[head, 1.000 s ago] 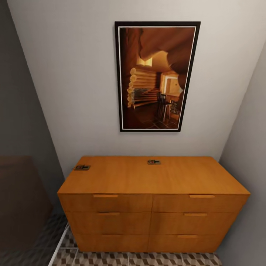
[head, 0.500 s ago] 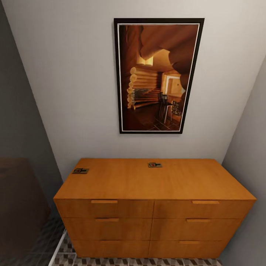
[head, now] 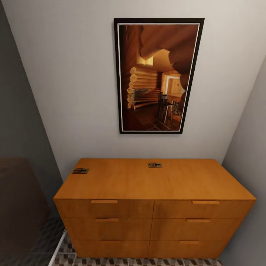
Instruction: Take the four mousetraps from the cabinet in the bathroom and place them on the bathroom floor. Make sure all four end up on the same floor surface, and ensure that at least two of them are either under or directly next to the same bathroom sink.
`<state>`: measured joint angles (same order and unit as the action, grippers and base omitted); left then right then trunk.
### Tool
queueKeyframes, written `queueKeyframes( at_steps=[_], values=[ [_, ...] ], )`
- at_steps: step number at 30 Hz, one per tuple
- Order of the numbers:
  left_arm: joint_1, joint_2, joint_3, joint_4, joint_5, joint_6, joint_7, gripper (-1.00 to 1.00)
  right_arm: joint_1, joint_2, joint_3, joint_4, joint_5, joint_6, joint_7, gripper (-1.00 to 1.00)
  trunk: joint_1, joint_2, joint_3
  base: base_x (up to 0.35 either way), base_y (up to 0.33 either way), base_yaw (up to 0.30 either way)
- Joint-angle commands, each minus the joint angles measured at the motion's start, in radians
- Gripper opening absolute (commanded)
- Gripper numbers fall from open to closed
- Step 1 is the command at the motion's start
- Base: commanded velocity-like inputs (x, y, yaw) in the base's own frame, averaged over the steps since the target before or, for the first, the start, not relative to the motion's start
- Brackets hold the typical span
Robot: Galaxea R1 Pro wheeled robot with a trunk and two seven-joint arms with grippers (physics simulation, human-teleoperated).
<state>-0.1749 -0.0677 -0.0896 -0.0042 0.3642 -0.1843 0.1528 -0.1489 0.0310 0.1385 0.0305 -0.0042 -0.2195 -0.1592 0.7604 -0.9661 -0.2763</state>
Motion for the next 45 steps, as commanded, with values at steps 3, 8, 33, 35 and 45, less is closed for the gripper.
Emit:
queueKeyframes(
  at_steps=[3,8,33,35,45],
  values=[
    [0.0,0.0,-0.009,0.0,0.007,-0.003,0.004,1.0,-0.001,-0.002,0.007,0.003,0.0,-0.005,-0.005,1.0,0.0,-0.001,-0.001,0.0,0.0,0.0],
    [-0.001,-0.001,-0.009,0.0,0.006,-0.003,0.004,1.0,-0.001,-0.004,0.008,0.003,0.0,-0.003,-0.005,1.0,0.0,-0.001,-0.001,0.0,0.0,0.0],
    [-0.001,-0.001,-0.009,0.0,0.005,-0.003,0.004,1.0,-0.001,-0.005,0.011,0.002,-0.001,-0.012,-0.006,1.0,0.0,-0.001,-0.001,0.0,0.0,0.0],
    [-0.001,-0.001,-0.009,0.0,0.005,-0.003,0.004,1.0,-0.001,-0.003,0.009,0.002,-0.003,-0.011,-0.007,1.0,0.0,-0.001,-0.001,0.0,0.0,0.0],
    [-0.001,-0.001,-0.009,0.0,0.005,-0.003,0.004,1.0,-0.001,-0.002,0.006,0.002,-0.006,-0.011,-0.006,1.0,0.0,-0.001,-0.001,0.0,0.0,0.0]
  ],
)
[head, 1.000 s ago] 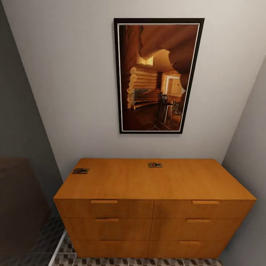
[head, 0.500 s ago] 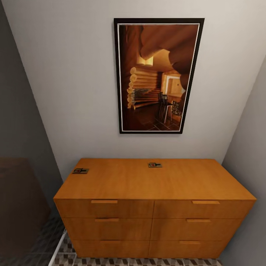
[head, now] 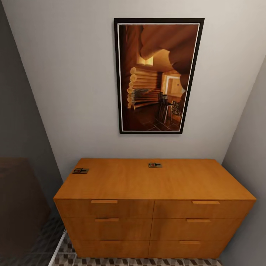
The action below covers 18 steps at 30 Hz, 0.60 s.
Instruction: Take the four mousetraps from the cabinet in the bathroom and place them on the bathroom floor. Make sure all four end up on the same floor surface, and ensure that at least two of them are either under or directly next to the same bathroom sink.
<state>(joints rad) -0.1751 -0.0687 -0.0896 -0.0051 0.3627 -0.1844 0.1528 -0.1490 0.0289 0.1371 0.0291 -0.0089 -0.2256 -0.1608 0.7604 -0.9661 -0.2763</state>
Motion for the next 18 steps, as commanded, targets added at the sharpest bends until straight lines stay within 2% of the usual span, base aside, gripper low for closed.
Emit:
queueKeyframes(
  at_steps=[1,9,10,13,14,16,17,18],
  values=[
    [-0.001,-0.001,-0.009,0.0,0.007,-0.003,0.004,1.0,-0.001,0.0,0.007,0.003,-0.001,-0.004,-0.005,1.0,0.0,-0.001,-0.001,0.0,0.0,0.0],
    [0.0,-0.001,-0.009,0.0,0.002,-0.006,0.005,1.0,-0.001,-0.001,0.018,0.003,0.014,-0.005,-0.01,1.0,0.0,-0.001,-0.001,0.0,0.0,0.0],
    [-0.001,-0.018,-0.015,-0.04,-0.012,-0.001,0.008,1.0,-0.001,-0.003,0.02,-0.027,0.025,0.002,-0.002,1.0,0.0,-0.001,-0.001,0.0,0.0,0.0],
    [-0.001,-0.034,-0.018,-0.107,-0.022,0.015,0.009,1.0,-0.001,-0.003,0.021,-0.093,0.026,0.01,-0.001,1.0,0.0,-0.001,-0.001,0.0,0.0,0.0],
    [-0.001,-0.04,-0.019,-0.17,-0.032,0.047,0.01,1.0,-0.001,-0.003,0.021,-0.155,0.027,0.028,-0.001,1.0,0.0,-0.001,-0.001,0.0,0.0,0.0],
    [-0.001,-0.045,-0.019,-0.245,-0.045,0.105,0.011,1.0,-0.001,-0.004,0.022,-0.229,0.028,0.064,-0.001,1.0,0.0,-0.001,-0.001,0.0,0.0,0.0],
    [-0.001,-0.05,-0.019,-0.424,-0.08,0.271,0.028,1.0,-0.001,-0.005,0.021,-0.406,0.029,0.204,0.0,1.0,0.0,-0.001,-0.001,0.0,0.0,0.0],
    [-0.001,-0.051,-0.019,-0.475,-0.089,0.315,0.035,1.0,-0.001,-0.005,0.02,-0.459,0.029,0.249,0.0,1.0,0.0,-0.001,-0.001,0.0,0.0,0.0]
  ],
)
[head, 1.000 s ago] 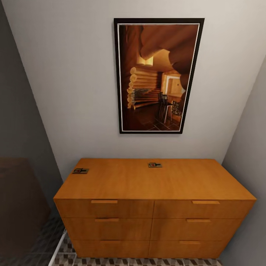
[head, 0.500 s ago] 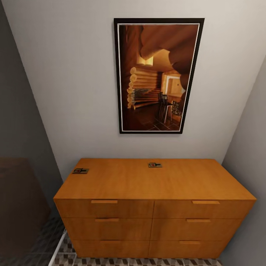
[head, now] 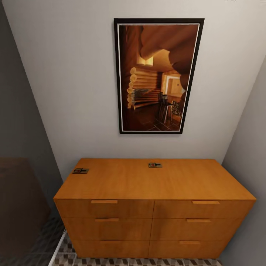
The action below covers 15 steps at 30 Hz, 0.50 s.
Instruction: Take the four mousetraps from the cabinet in the bathroom and place them on the bathroom floor. Make sure all four end up on the same floor surface, and ensure that at least two of them are either under or directly next to the same bathroom sink.
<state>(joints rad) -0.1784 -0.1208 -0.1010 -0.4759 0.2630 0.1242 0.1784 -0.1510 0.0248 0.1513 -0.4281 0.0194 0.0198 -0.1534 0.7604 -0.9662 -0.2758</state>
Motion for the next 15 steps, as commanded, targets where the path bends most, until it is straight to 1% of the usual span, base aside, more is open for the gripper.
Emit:
queueKeyframes(
  at_steps=[1,2,3,4,5,7,8,9,10,13,14,15],
  values=[
    [0.002,0.0,-0.007,-0.058,0.002,0.049,0.018,1.0,0.001,-0.001,0.005,-0.059,0.0,0.05,-0.008,1.0,0.0,-0.001,-0.002,0.0,0.0,0.0],
    [0.002,-0.001,-0.007,-0.112,-0.005,0.091,0.027,1.0,0.001,-0.001,0.004,-0.118,-0.001,0.096,-0.008,1.0,0.0,-0.001,-0.002,0.0,0.0,0.0],
    [0.002,-0.004,-0.006,-0.282,-0.021,0.209,0.052,1.0,0.001,-0.004,0.002,-0.301,-0.005,0.231,-0.008,1.0,0.0,-0.001,-0.002,0.0,0.0,0.0],
    [0.002,-0.005,-0.006,-0.337,-0.024,0.244,0.058,1.0,0.001,-0.008,0.002,-0.361,-0.006,0.274,-0.008,1.0,0.0,-0.001,-0.002,0.0,0.0,0.0],
    [0.002,-0.007,-0.007,-0.437,-0.028,0.313,0.068,1.0,0.001,-0.022,0.001,-0.476,-0.01,0.356,-0.008,1.0,0.0,-0.001,-0.002,0.0,0.0,0.0],
    [0.002,-0.008,-0.009,-0.527,-0.031,0.383,0.074,1.0,0.002,-0.038,0.001,-0.582,-0.013,0.431,-0.007,1.0,0.0,-0.001,-0.002,0.0,0.0,0.0],
    [0.002,-0.009,-0.013,-0.606,-0.033,0.452,0.078,1.0,0.002,-0.053,0.001,-0.678,-0.019,0.502,-0.007,1.0,0.0,-0.001,-0.002,0.0,0.0,0.0],
    [0.002,-0.009,-0.016,-0.643,-0.034,0.486,0.08,1.0,0.002,-0.059,0.001,-0.722,-0.023,0.536,-0.007,1.0,0.0,-0.001,-0.002,0.0,0.0,0.0],
    [0.002,-0.01,-0.022,-0.713,-0.035,0.548,0.082,1.0,0.002,-0.068,0.0,-0.805,-0.033,0.6,-0.007,1.0,0.0,-0.001,-0.002,0.0,0.0,0.0],
    [0.002,-0.011,-0.031,-0.807,-0.036,0.625,0.085,1.0,0.002,-0.076,-0.004,-0.915,-0.047,0.69,-0.007,1.0,0.0,-0.001,-0.002,0.0,0.0,0.0],
    [0.002,-0.014,-0.035,-0.86,-0.036,0.668,0.085,1.0,0.002,-0.079,-0.009,-0.975,-0.053,0.745,-0.007,1.0,0.0,-0.001,-0.002,0.0,0.0,0.0],
    [0.002,-0.016,-0.037,-0.885,-0.035,0.688,0.086,1.0,0.002,-0.08,-0.012,-1.001,-0.055,0.771,-0.007,1.0,0.0,-0.001,-0.002,0.0,0.0,0.0]
  ],
)
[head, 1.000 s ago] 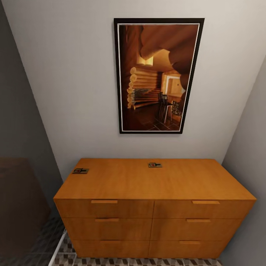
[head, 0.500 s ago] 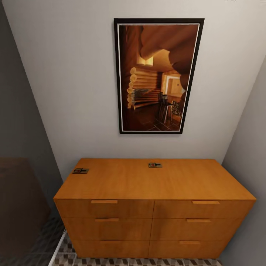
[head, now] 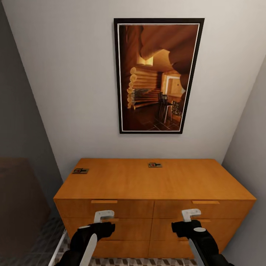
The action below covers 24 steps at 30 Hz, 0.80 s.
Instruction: Take the four mousetraps from the cabinet in the bathroom and place them on the bathroom floor. Make sure all four end up on the same floor surface, and ensure that at least two of them are either under or directly next to the same bathroom sink.
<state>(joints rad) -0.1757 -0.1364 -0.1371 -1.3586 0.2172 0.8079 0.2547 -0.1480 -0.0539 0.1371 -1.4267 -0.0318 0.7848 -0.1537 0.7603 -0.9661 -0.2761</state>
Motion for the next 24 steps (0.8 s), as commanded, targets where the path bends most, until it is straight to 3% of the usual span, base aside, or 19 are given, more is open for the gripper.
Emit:
queueKeyframes(
  at_steps=[1,6,12,16,18,21,24],
  values=[
    [-0.002,-0.002,-0.002,-0.026,0.011,0.022,0.01,1.0,-0.001,-0.002,-0.001,-0.025,-0.006,0.03,-0.007,1.0,0.0,-0.001,-0.001,0.0,0.0,0.0],
    [-0.01,-0.013,-0.007,-0.133,0.009,0.117,0.01,1.0,-0.001,-0.007,-0.022,-0.11,-0.011,0.128,-0.008,1.0,0.0,-0.001,-0.001,0.0,0.0,0.0],
    [-0.017,-0.018,-0.008,-0.168,0.009,0.188,0.01,1.0,-0.012,-0.008,-0.029,-0.136,-0.012,0.182,-0.008,1.0,0.0,-0.001,-0.001,0.0,0.0,0.0],
    [-0.051,-0.024,-0.008,-0.176,0.01,0.21,0.01,1.0,-0.059,-0.007,-0.03,-0.141,-0.012,0.218,-0.009,1.0,0.0,-0.001,-0.001,0.0,0.0,0.0],
    [-0.152,-0.033,-0.007,-0.176,0.019,0.223,0.009,1.0,-0.148,-0.001,-0.032,-0.142,-0.013,0.262,-0.009,1.0,0.0,-0.001,-0.001,0.0,0.0,0.0],
    [-0.218,-0.035,-0.007,-0.171,0.032,0.227,0.009,1.0,-0.206,0.004,-0.032,-0.139,-0.012,0.262,-0.011,1.0,0.0,-0.001,-0.001,0.0,0.0,0.0],
    [-0.337,-0.036,-0.005,-0.134,0.051,0.229,0.009,1.0,-0.313,0.02,-0.031,-0.115,-0.01,0.262,-0.017,1.0,0.0,-0.001,-0.001,0.0,0.0,0.0]
  ],
)
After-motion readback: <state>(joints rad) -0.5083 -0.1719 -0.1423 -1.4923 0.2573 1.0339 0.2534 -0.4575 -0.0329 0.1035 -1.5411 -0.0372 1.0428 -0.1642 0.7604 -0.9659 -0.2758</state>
